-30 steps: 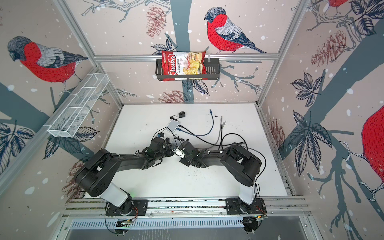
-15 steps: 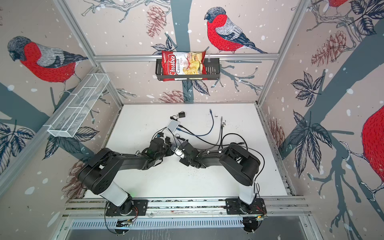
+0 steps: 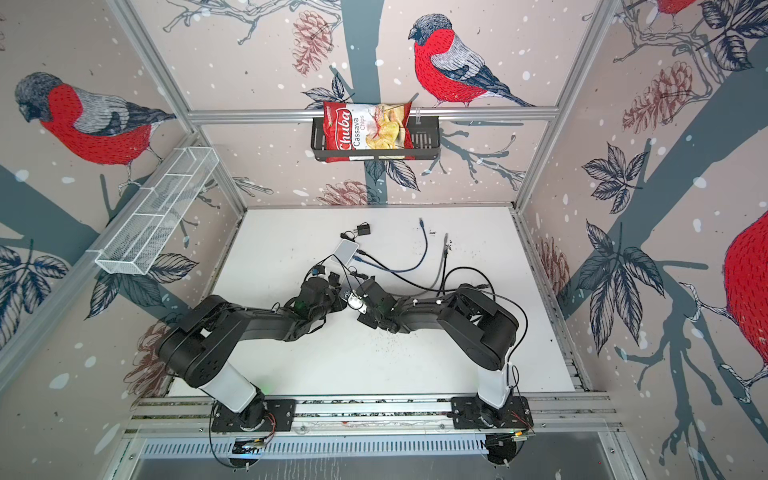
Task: Insert the plug into the switch port
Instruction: 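Align the black plug beside the green-banded plug while left gripper holds switch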
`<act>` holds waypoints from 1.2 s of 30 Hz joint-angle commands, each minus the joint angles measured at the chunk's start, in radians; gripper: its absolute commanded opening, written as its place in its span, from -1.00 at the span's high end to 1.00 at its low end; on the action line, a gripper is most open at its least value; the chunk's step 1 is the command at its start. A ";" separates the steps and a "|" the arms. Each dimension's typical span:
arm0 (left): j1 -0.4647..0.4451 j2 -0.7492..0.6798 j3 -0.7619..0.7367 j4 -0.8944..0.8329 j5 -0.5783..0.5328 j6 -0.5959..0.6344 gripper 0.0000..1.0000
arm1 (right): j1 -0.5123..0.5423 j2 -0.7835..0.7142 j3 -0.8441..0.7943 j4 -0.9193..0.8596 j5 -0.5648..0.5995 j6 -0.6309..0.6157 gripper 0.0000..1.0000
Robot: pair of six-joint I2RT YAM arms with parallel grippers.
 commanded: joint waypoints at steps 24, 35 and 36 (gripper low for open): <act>-0.120 -0.006 -0.001 0.199 0.553 0.034 0.00 | 0.038 0.030 -0.042 0.517 -0.387 -0.196 0.99; -0.131 -0.044 0.016 0.115 0.516 0.081 -0.01 | 0.043 0.038 -0.030 0.472 -0.331 -0.191 0.99; -0.130 -0.053 0.020 0.089 0.500 0.089 -0.02 | 0.043 0.035 -0.035 0.455 -0.314 -0.186 0.98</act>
